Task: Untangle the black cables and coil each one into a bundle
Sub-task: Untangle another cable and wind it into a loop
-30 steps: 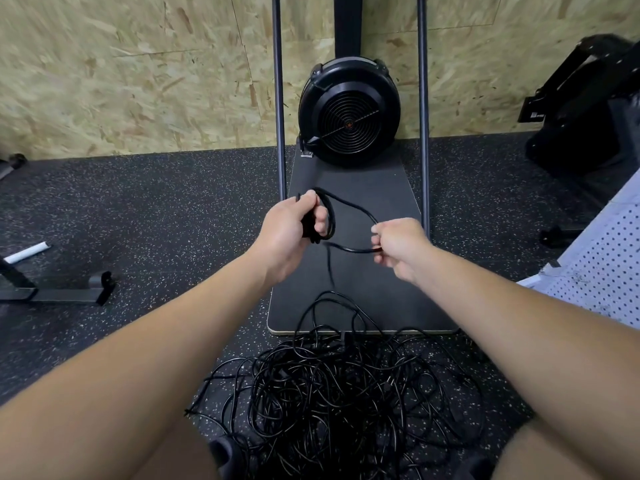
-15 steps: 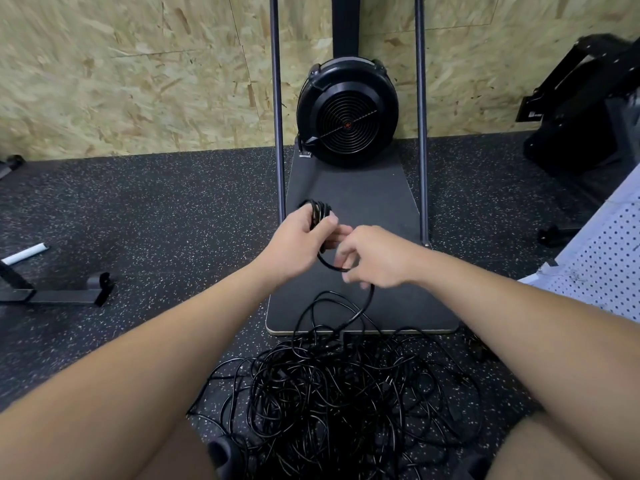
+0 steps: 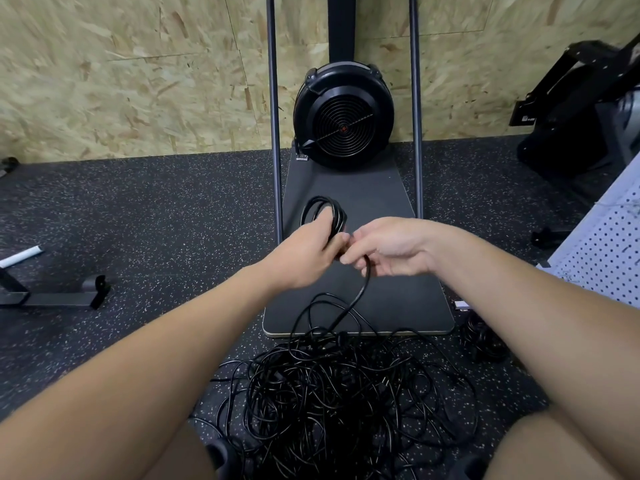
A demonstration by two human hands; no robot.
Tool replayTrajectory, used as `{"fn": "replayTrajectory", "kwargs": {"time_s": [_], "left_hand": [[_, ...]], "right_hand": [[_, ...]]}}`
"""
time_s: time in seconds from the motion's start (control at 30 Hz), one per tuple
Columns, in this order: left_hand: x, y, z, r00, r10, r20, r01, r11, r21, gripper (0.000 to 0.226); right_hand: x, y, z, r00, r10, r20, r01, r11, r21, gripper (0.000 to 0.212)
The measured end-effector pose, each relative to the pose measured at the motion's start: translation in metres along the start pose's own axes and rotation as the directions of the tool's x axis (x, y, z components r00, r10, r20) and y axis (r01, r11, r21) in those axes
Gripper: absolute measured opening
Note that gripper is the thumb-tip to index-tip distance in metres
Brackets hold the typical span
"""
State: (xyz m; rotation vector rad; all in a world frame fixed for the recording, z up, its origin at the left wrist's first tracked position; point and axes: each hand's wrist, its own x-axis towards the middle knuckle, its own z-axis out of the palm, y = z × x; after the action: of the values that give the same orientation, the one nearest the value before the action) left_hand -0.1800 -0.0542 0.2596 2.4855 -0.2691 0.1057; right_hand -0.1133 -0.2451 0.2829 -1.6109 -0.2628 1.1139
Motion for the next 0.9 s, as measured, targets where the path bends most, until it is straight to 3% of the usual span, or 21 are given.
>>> {"fn": "replayTrajectory", "kwargs": {"time_s": [0.1, 0.2, 0.33, 0.47, 0.6, 0.67, 0.73, 0.9], "left_hand": [[-0.003, -0.001, 0.002, 1.000, -0.017, 0.017, 0.016, 0.999, 0.041, 0.028], [-0.005, -0.007, 0.000, 0.997, -0.067, 0.044, 0.065, 0.996, 0.054, 0.034], [-0.005, -0.018, -0.006, 0.994, -0.096, 0.052, 0.098, 0.995, -0.036, 0.037], [-0.002, -0.016, -0.005, 0.995, -0.096, 0.003, 0.094, 0.962, -0.258, 0.029], [-0.002, -0.010, -0.014, 0.996, -0.084, 0.001, 0.073, 0.858, -0.508, 0.019], [-0.002, -0.004, -0.020, 0.998, -0.068, 0.002, 0.057, 0.822, -0.566, 0.014], [-0.004, 0.001, -0.025, 0.997, -0.072, -0.007, 0.055, 0.812, -0.581, 0.020], [-0.008, 0.000, -0.019, 0.997, -0.079, 0.022, 0.075, 0.764, -0.641, 0.026]], "right_hand": [[0.000, 0.004, -0.006, 0.993, 0.021, -0.113, -0.044, 0.978, -0.206, 0.026], [-0.002, 0.007, -0.018, 0.935, -0.172, -0.309, 0.015, 0.892, -0.453, 0.019], [-0.008, 0.002, -0.034, 0.796, -0.522, -0.307, 0.172, 0.680, -0.713, 0.019], [-0.004, 0.006, -0.038, 0.688, -0.684, -0.243, 0.085, 0.408, -0.909, 0.017], [0.003, 0.009, -0.040, 0.670, -0.737, -0.091, 0.160, 0.264, -0.951, 0.011], [0.005, 0.007, -0.039, 0.649, -0.759, -0.059, 0.193, 0.238, -0.952, 0.015], [0.006, 0.003, -0.038, 0.640, -0.769, -0.009, 0.162, 0.146, -0.976, 0.019], [0.009, -0.003, -0.033, 0.795, -0.607, 0.026, 0.057, 0.032, -0.998, 0.025]]}}
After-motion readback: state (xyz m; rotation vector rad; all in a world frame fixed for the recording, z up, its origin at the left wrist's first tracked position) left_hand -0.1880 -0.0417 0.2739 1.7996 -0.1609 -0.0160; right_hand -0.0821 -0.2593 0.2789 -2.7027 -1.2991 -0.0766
